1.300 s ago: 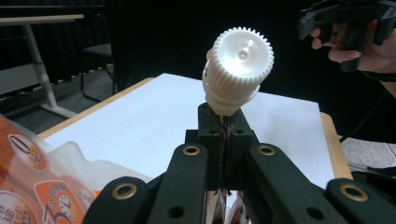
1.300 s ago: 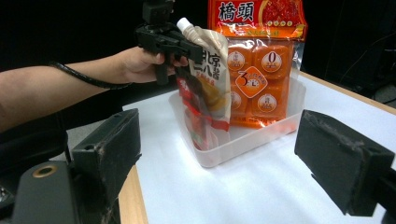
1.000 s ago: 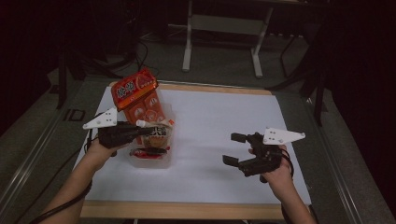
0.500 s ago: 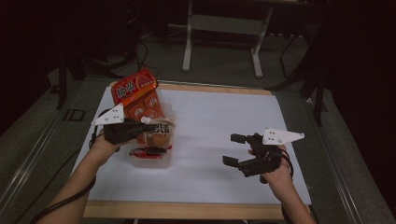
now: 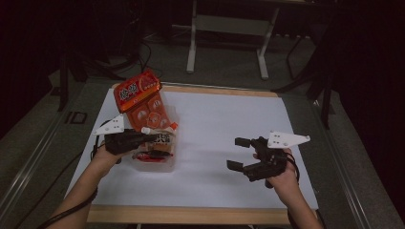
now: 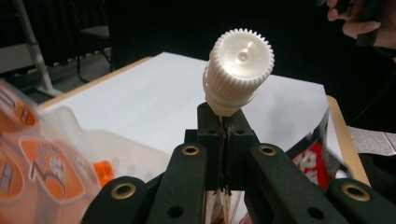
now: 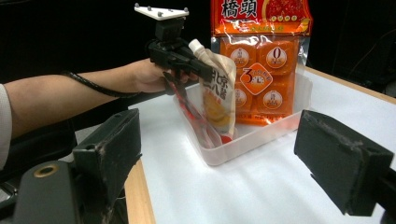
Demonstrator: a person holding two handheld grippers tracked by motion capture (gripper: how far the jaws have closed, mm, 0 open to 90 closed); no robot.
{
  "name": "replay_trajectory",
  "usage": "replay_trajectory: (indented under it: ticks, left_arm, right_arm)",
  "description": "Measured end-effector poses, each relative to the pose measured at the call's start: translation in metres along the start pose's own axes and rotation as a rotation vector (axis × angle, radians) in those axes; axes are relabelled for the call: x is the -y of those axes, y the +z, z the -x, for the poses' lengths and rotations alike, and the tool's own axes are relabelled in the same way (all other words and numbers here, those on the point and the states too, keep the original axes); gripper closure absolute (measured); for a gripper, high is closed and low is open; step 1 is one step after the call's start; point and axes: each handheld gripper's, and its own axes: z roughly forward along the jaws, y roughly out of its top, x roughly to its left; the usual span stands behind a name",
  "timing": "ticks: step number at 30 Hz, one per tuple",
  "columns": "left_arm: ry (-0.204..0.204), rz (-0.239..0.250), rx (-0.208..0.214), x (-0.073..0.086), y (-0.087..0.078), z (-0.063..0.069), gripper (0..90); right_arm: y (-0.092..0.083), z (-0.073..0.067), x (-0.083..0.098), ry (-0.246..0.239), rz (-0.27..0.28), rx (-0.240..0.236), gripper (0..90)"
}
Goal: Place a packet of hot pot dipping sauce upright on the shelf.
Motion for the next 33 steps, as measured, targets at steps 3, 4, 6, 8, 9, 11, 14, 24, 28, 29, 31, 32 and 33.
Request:
replay_trajectory:
  ticks: [3, 4, 6, 8, 9, 11, 14, 24, 28, 29, 31, 32, 33]
  left_arm:
    - [-0.025, -0.008, -0.004, 0.010, -0.001, -0.001, 87.4]
    - [-0.028, -0.011, -0.006, 0.012, -0.001, -0.002, 87.3]
    - [-0.040, -0.012, -0.009, 0.017, -0.002, -0.002, 87.1]
    - [-0.051, -0.007, -0.014, 0.019, -0.004, -0.003, 87.0]
    - [-0.051, -0.009, -0.012, 0.020, -0.005, -0.003, 87.0]
    - [-0.053, -0.011, -0.016, 0.021, -0.007, -0.003, 86.9]
    - [-0.050, -0.009, -0.023, 0.022, -0.009, -0.002, 86.1]
    - [-0.030, 0.025, -0.064, 0.002, -0.019, 0.006, 57.0]
    - [-0.004, 0.000, -0.055, -0.012, -0.020, 0.011, 55.2]
    - [0.010, -0.002, -0.061, -0.016, -0.020, 0.012, 55.1]
    - [0.010, 0.005, -0.056, -0.023, -0.021, 0.014, 53.7]
    - [0.014, 0.010, -0.055, -0.026, -0.021, 0.015, 53.5]
    - [0.019, 0.013, -0.049, -0.031, -0.022, 0.016, 53.5]
  right_arm:
    - [0.000, 0.000, 0.000, 0.000, -0.002, -0.002, 14.6]
    - [0.000, 0.000, 0.000, 0.000, -0.003, -0.001, 14.6]
    - [0.000, 0.000, 0.001, 0.000, -0.004, -0.001, 14.6]
    - [0.001, 0.000, 0.001, 0.001, -0.005, -0.002, 14.6]
    - [0.001, 0.000, 0.001, 0.002, -0.008, -0.001, 14.6]
    - [0.001, 0.001, 0.001, 0.002, -0.011, 0.001, 14.7]
    - [0.001, 0.001, 0.001, 0.004, -0.011, -0.001, 14.7]
    - [0.002, 0.001, 0.002, 0.008, -0.016, -0.004, 14.7]
    - [0.003, 0.001, 0.002, 0.008, -0.018, -0.004, 14.7]
    - [0.003, 0.001, 0.002, 0.005, -0.018, -0.005, 14.7]
    - [0.002, 0.001, 0.002, 0.008, -0.017, -0.004, 14.7]
    - [0.002, 0.001, 0.002, 0.008, -0.017, -0.004, 14.7]
    - [0.002, 0.001, 0.002, 0.009, -0.018, -0.003, 14.8]
